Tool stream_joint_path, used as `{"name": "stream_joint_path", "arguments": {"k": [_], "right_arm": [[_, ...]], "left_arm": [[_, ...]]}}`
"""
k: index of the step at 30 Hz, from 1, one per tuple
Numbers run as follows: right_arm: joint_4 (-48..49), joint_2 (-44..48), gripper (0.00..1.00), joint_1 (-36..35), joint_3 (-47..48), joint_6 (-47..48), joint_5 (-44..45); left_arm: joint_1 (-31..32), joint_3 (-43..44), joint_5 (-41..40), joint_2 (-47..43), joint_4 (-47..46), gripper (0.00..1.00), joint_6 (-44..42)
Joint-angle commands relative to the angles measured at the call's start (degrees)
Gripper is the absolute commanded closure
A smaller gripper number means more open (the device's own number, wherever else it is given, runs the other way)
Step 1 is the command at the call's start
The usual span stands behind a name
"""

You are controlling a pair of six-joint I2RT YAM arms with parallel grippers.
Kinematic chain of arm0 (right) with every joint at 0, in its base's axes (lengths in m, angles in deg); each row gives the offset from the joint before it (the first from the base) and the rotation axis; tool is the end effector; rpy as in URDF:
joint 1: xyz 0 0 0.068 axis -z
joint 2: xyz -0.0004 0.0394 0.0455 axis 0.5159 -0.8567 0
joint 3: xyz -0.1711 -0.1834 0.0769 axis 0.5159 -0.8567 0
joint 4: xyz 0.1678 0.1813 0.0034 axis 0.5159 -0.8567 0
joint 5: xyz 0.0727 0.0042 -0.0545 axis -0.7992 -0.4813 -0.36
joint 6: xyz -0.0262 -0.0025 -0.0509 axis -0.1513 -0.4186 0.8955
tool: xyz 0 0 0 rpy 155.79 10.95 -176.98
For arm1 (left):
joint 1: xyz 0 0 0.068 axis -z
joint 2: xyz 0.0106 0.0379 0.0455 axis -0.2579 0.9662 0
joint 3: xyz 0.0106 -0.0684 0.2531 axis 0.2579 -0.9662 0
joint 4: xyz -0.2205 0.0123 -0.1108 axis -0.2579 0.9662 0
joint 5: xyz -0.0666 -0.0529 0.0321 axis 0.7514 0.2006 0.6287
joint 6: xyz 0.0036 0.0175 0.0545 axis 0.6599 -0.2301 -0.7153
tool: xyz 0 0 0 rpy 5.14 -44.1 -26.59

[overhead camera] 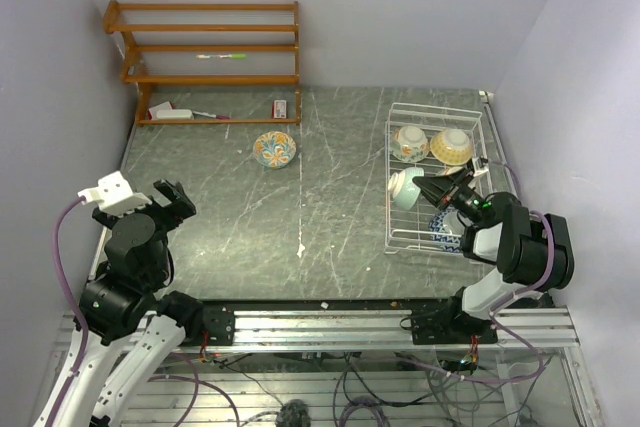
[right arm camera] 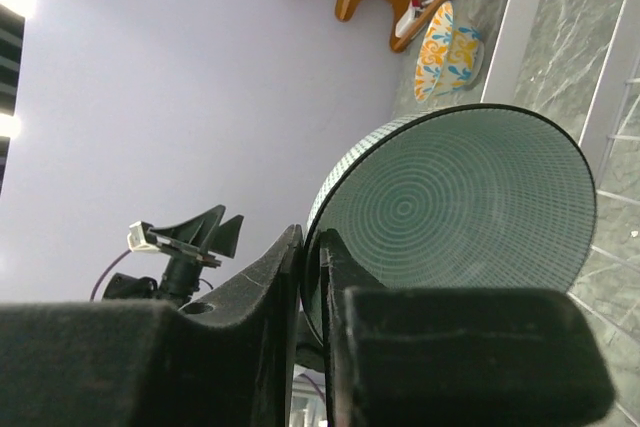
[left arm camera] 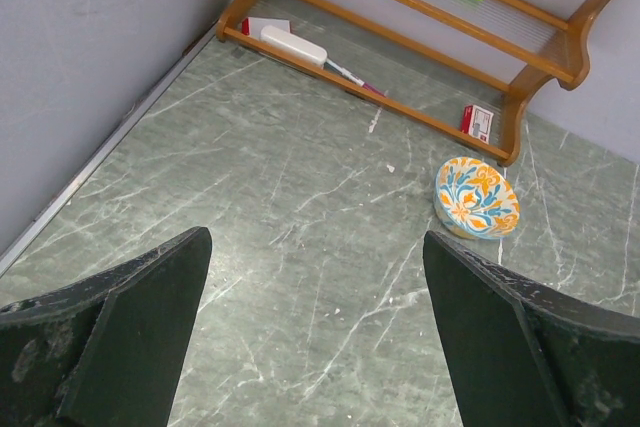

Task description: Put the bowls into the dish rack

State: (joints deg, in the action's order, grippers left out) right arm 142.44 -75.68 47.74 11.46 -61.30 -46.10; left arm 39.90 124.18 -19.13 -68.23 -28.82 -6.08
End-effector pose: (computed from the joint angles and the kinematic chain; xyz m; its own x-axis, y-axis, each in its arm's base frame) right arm 0.2332 -0.0324 0.1691 -0.7046 0.6951 -0.1429 -0.1547 0.0460 0.9869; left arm 0.0712 -0.0031 0.3361 -0.0177 -0.3381 -0.9409 -0.3266 0.8914 -0.3142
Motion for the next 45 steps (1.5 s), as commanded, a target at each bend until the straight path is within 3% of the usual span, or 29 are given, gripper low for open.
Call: {"name": "stream_joint_path", "arguments": {"k": [1, 18, 23, 27, 29, 39, 45], "right_arm": [[16.7, -9.7, 0.86, 2.5, -3.0, -1.7, -0.7], [13.0, -3.5, 0.89, 5.9, 0.7, -4.8, 0.5], [-7.6, 6.0, 0.89, 6.1, 3.9, 6.4, 2.1], [-38.4, 15.3, 0.86, 6.1, 10.5, 25.0, 5.0], [-44.8, 17.0, 0.85, 6.1, 12.6, 28.8, 5.8], [-14.2, 5.7, 0.87, 5.4, 9.2, 9.0, 5.6], [-13.4, 4.0, 0.87, 3.0, 11.6, 8.7, 7.9]], "left_arm": [[-0.4, 0.0, -0.6, 0.6, -1.3, 0.02, 0.1], [-0.4, -0.1, -1.1, -0.7, -0.9, 0.02, 0.3], [-0.4, 0.1, -1.3, -0.9, -0.6, 0.02, 0.4], [-0.4, 0.0, -1.4, -0.9, -0.9, 0.02, 0.2], [-0.4, 0.0, -1.4, -1.0, -1.0, 0.02, 0.1], [-0.5, 0.0, -1.8, -1.4, -0.7, 0.02, 0.3], [-0.4, 0.2, -2.1, -1.1, -0.3, 0.02, 0.6]]}}
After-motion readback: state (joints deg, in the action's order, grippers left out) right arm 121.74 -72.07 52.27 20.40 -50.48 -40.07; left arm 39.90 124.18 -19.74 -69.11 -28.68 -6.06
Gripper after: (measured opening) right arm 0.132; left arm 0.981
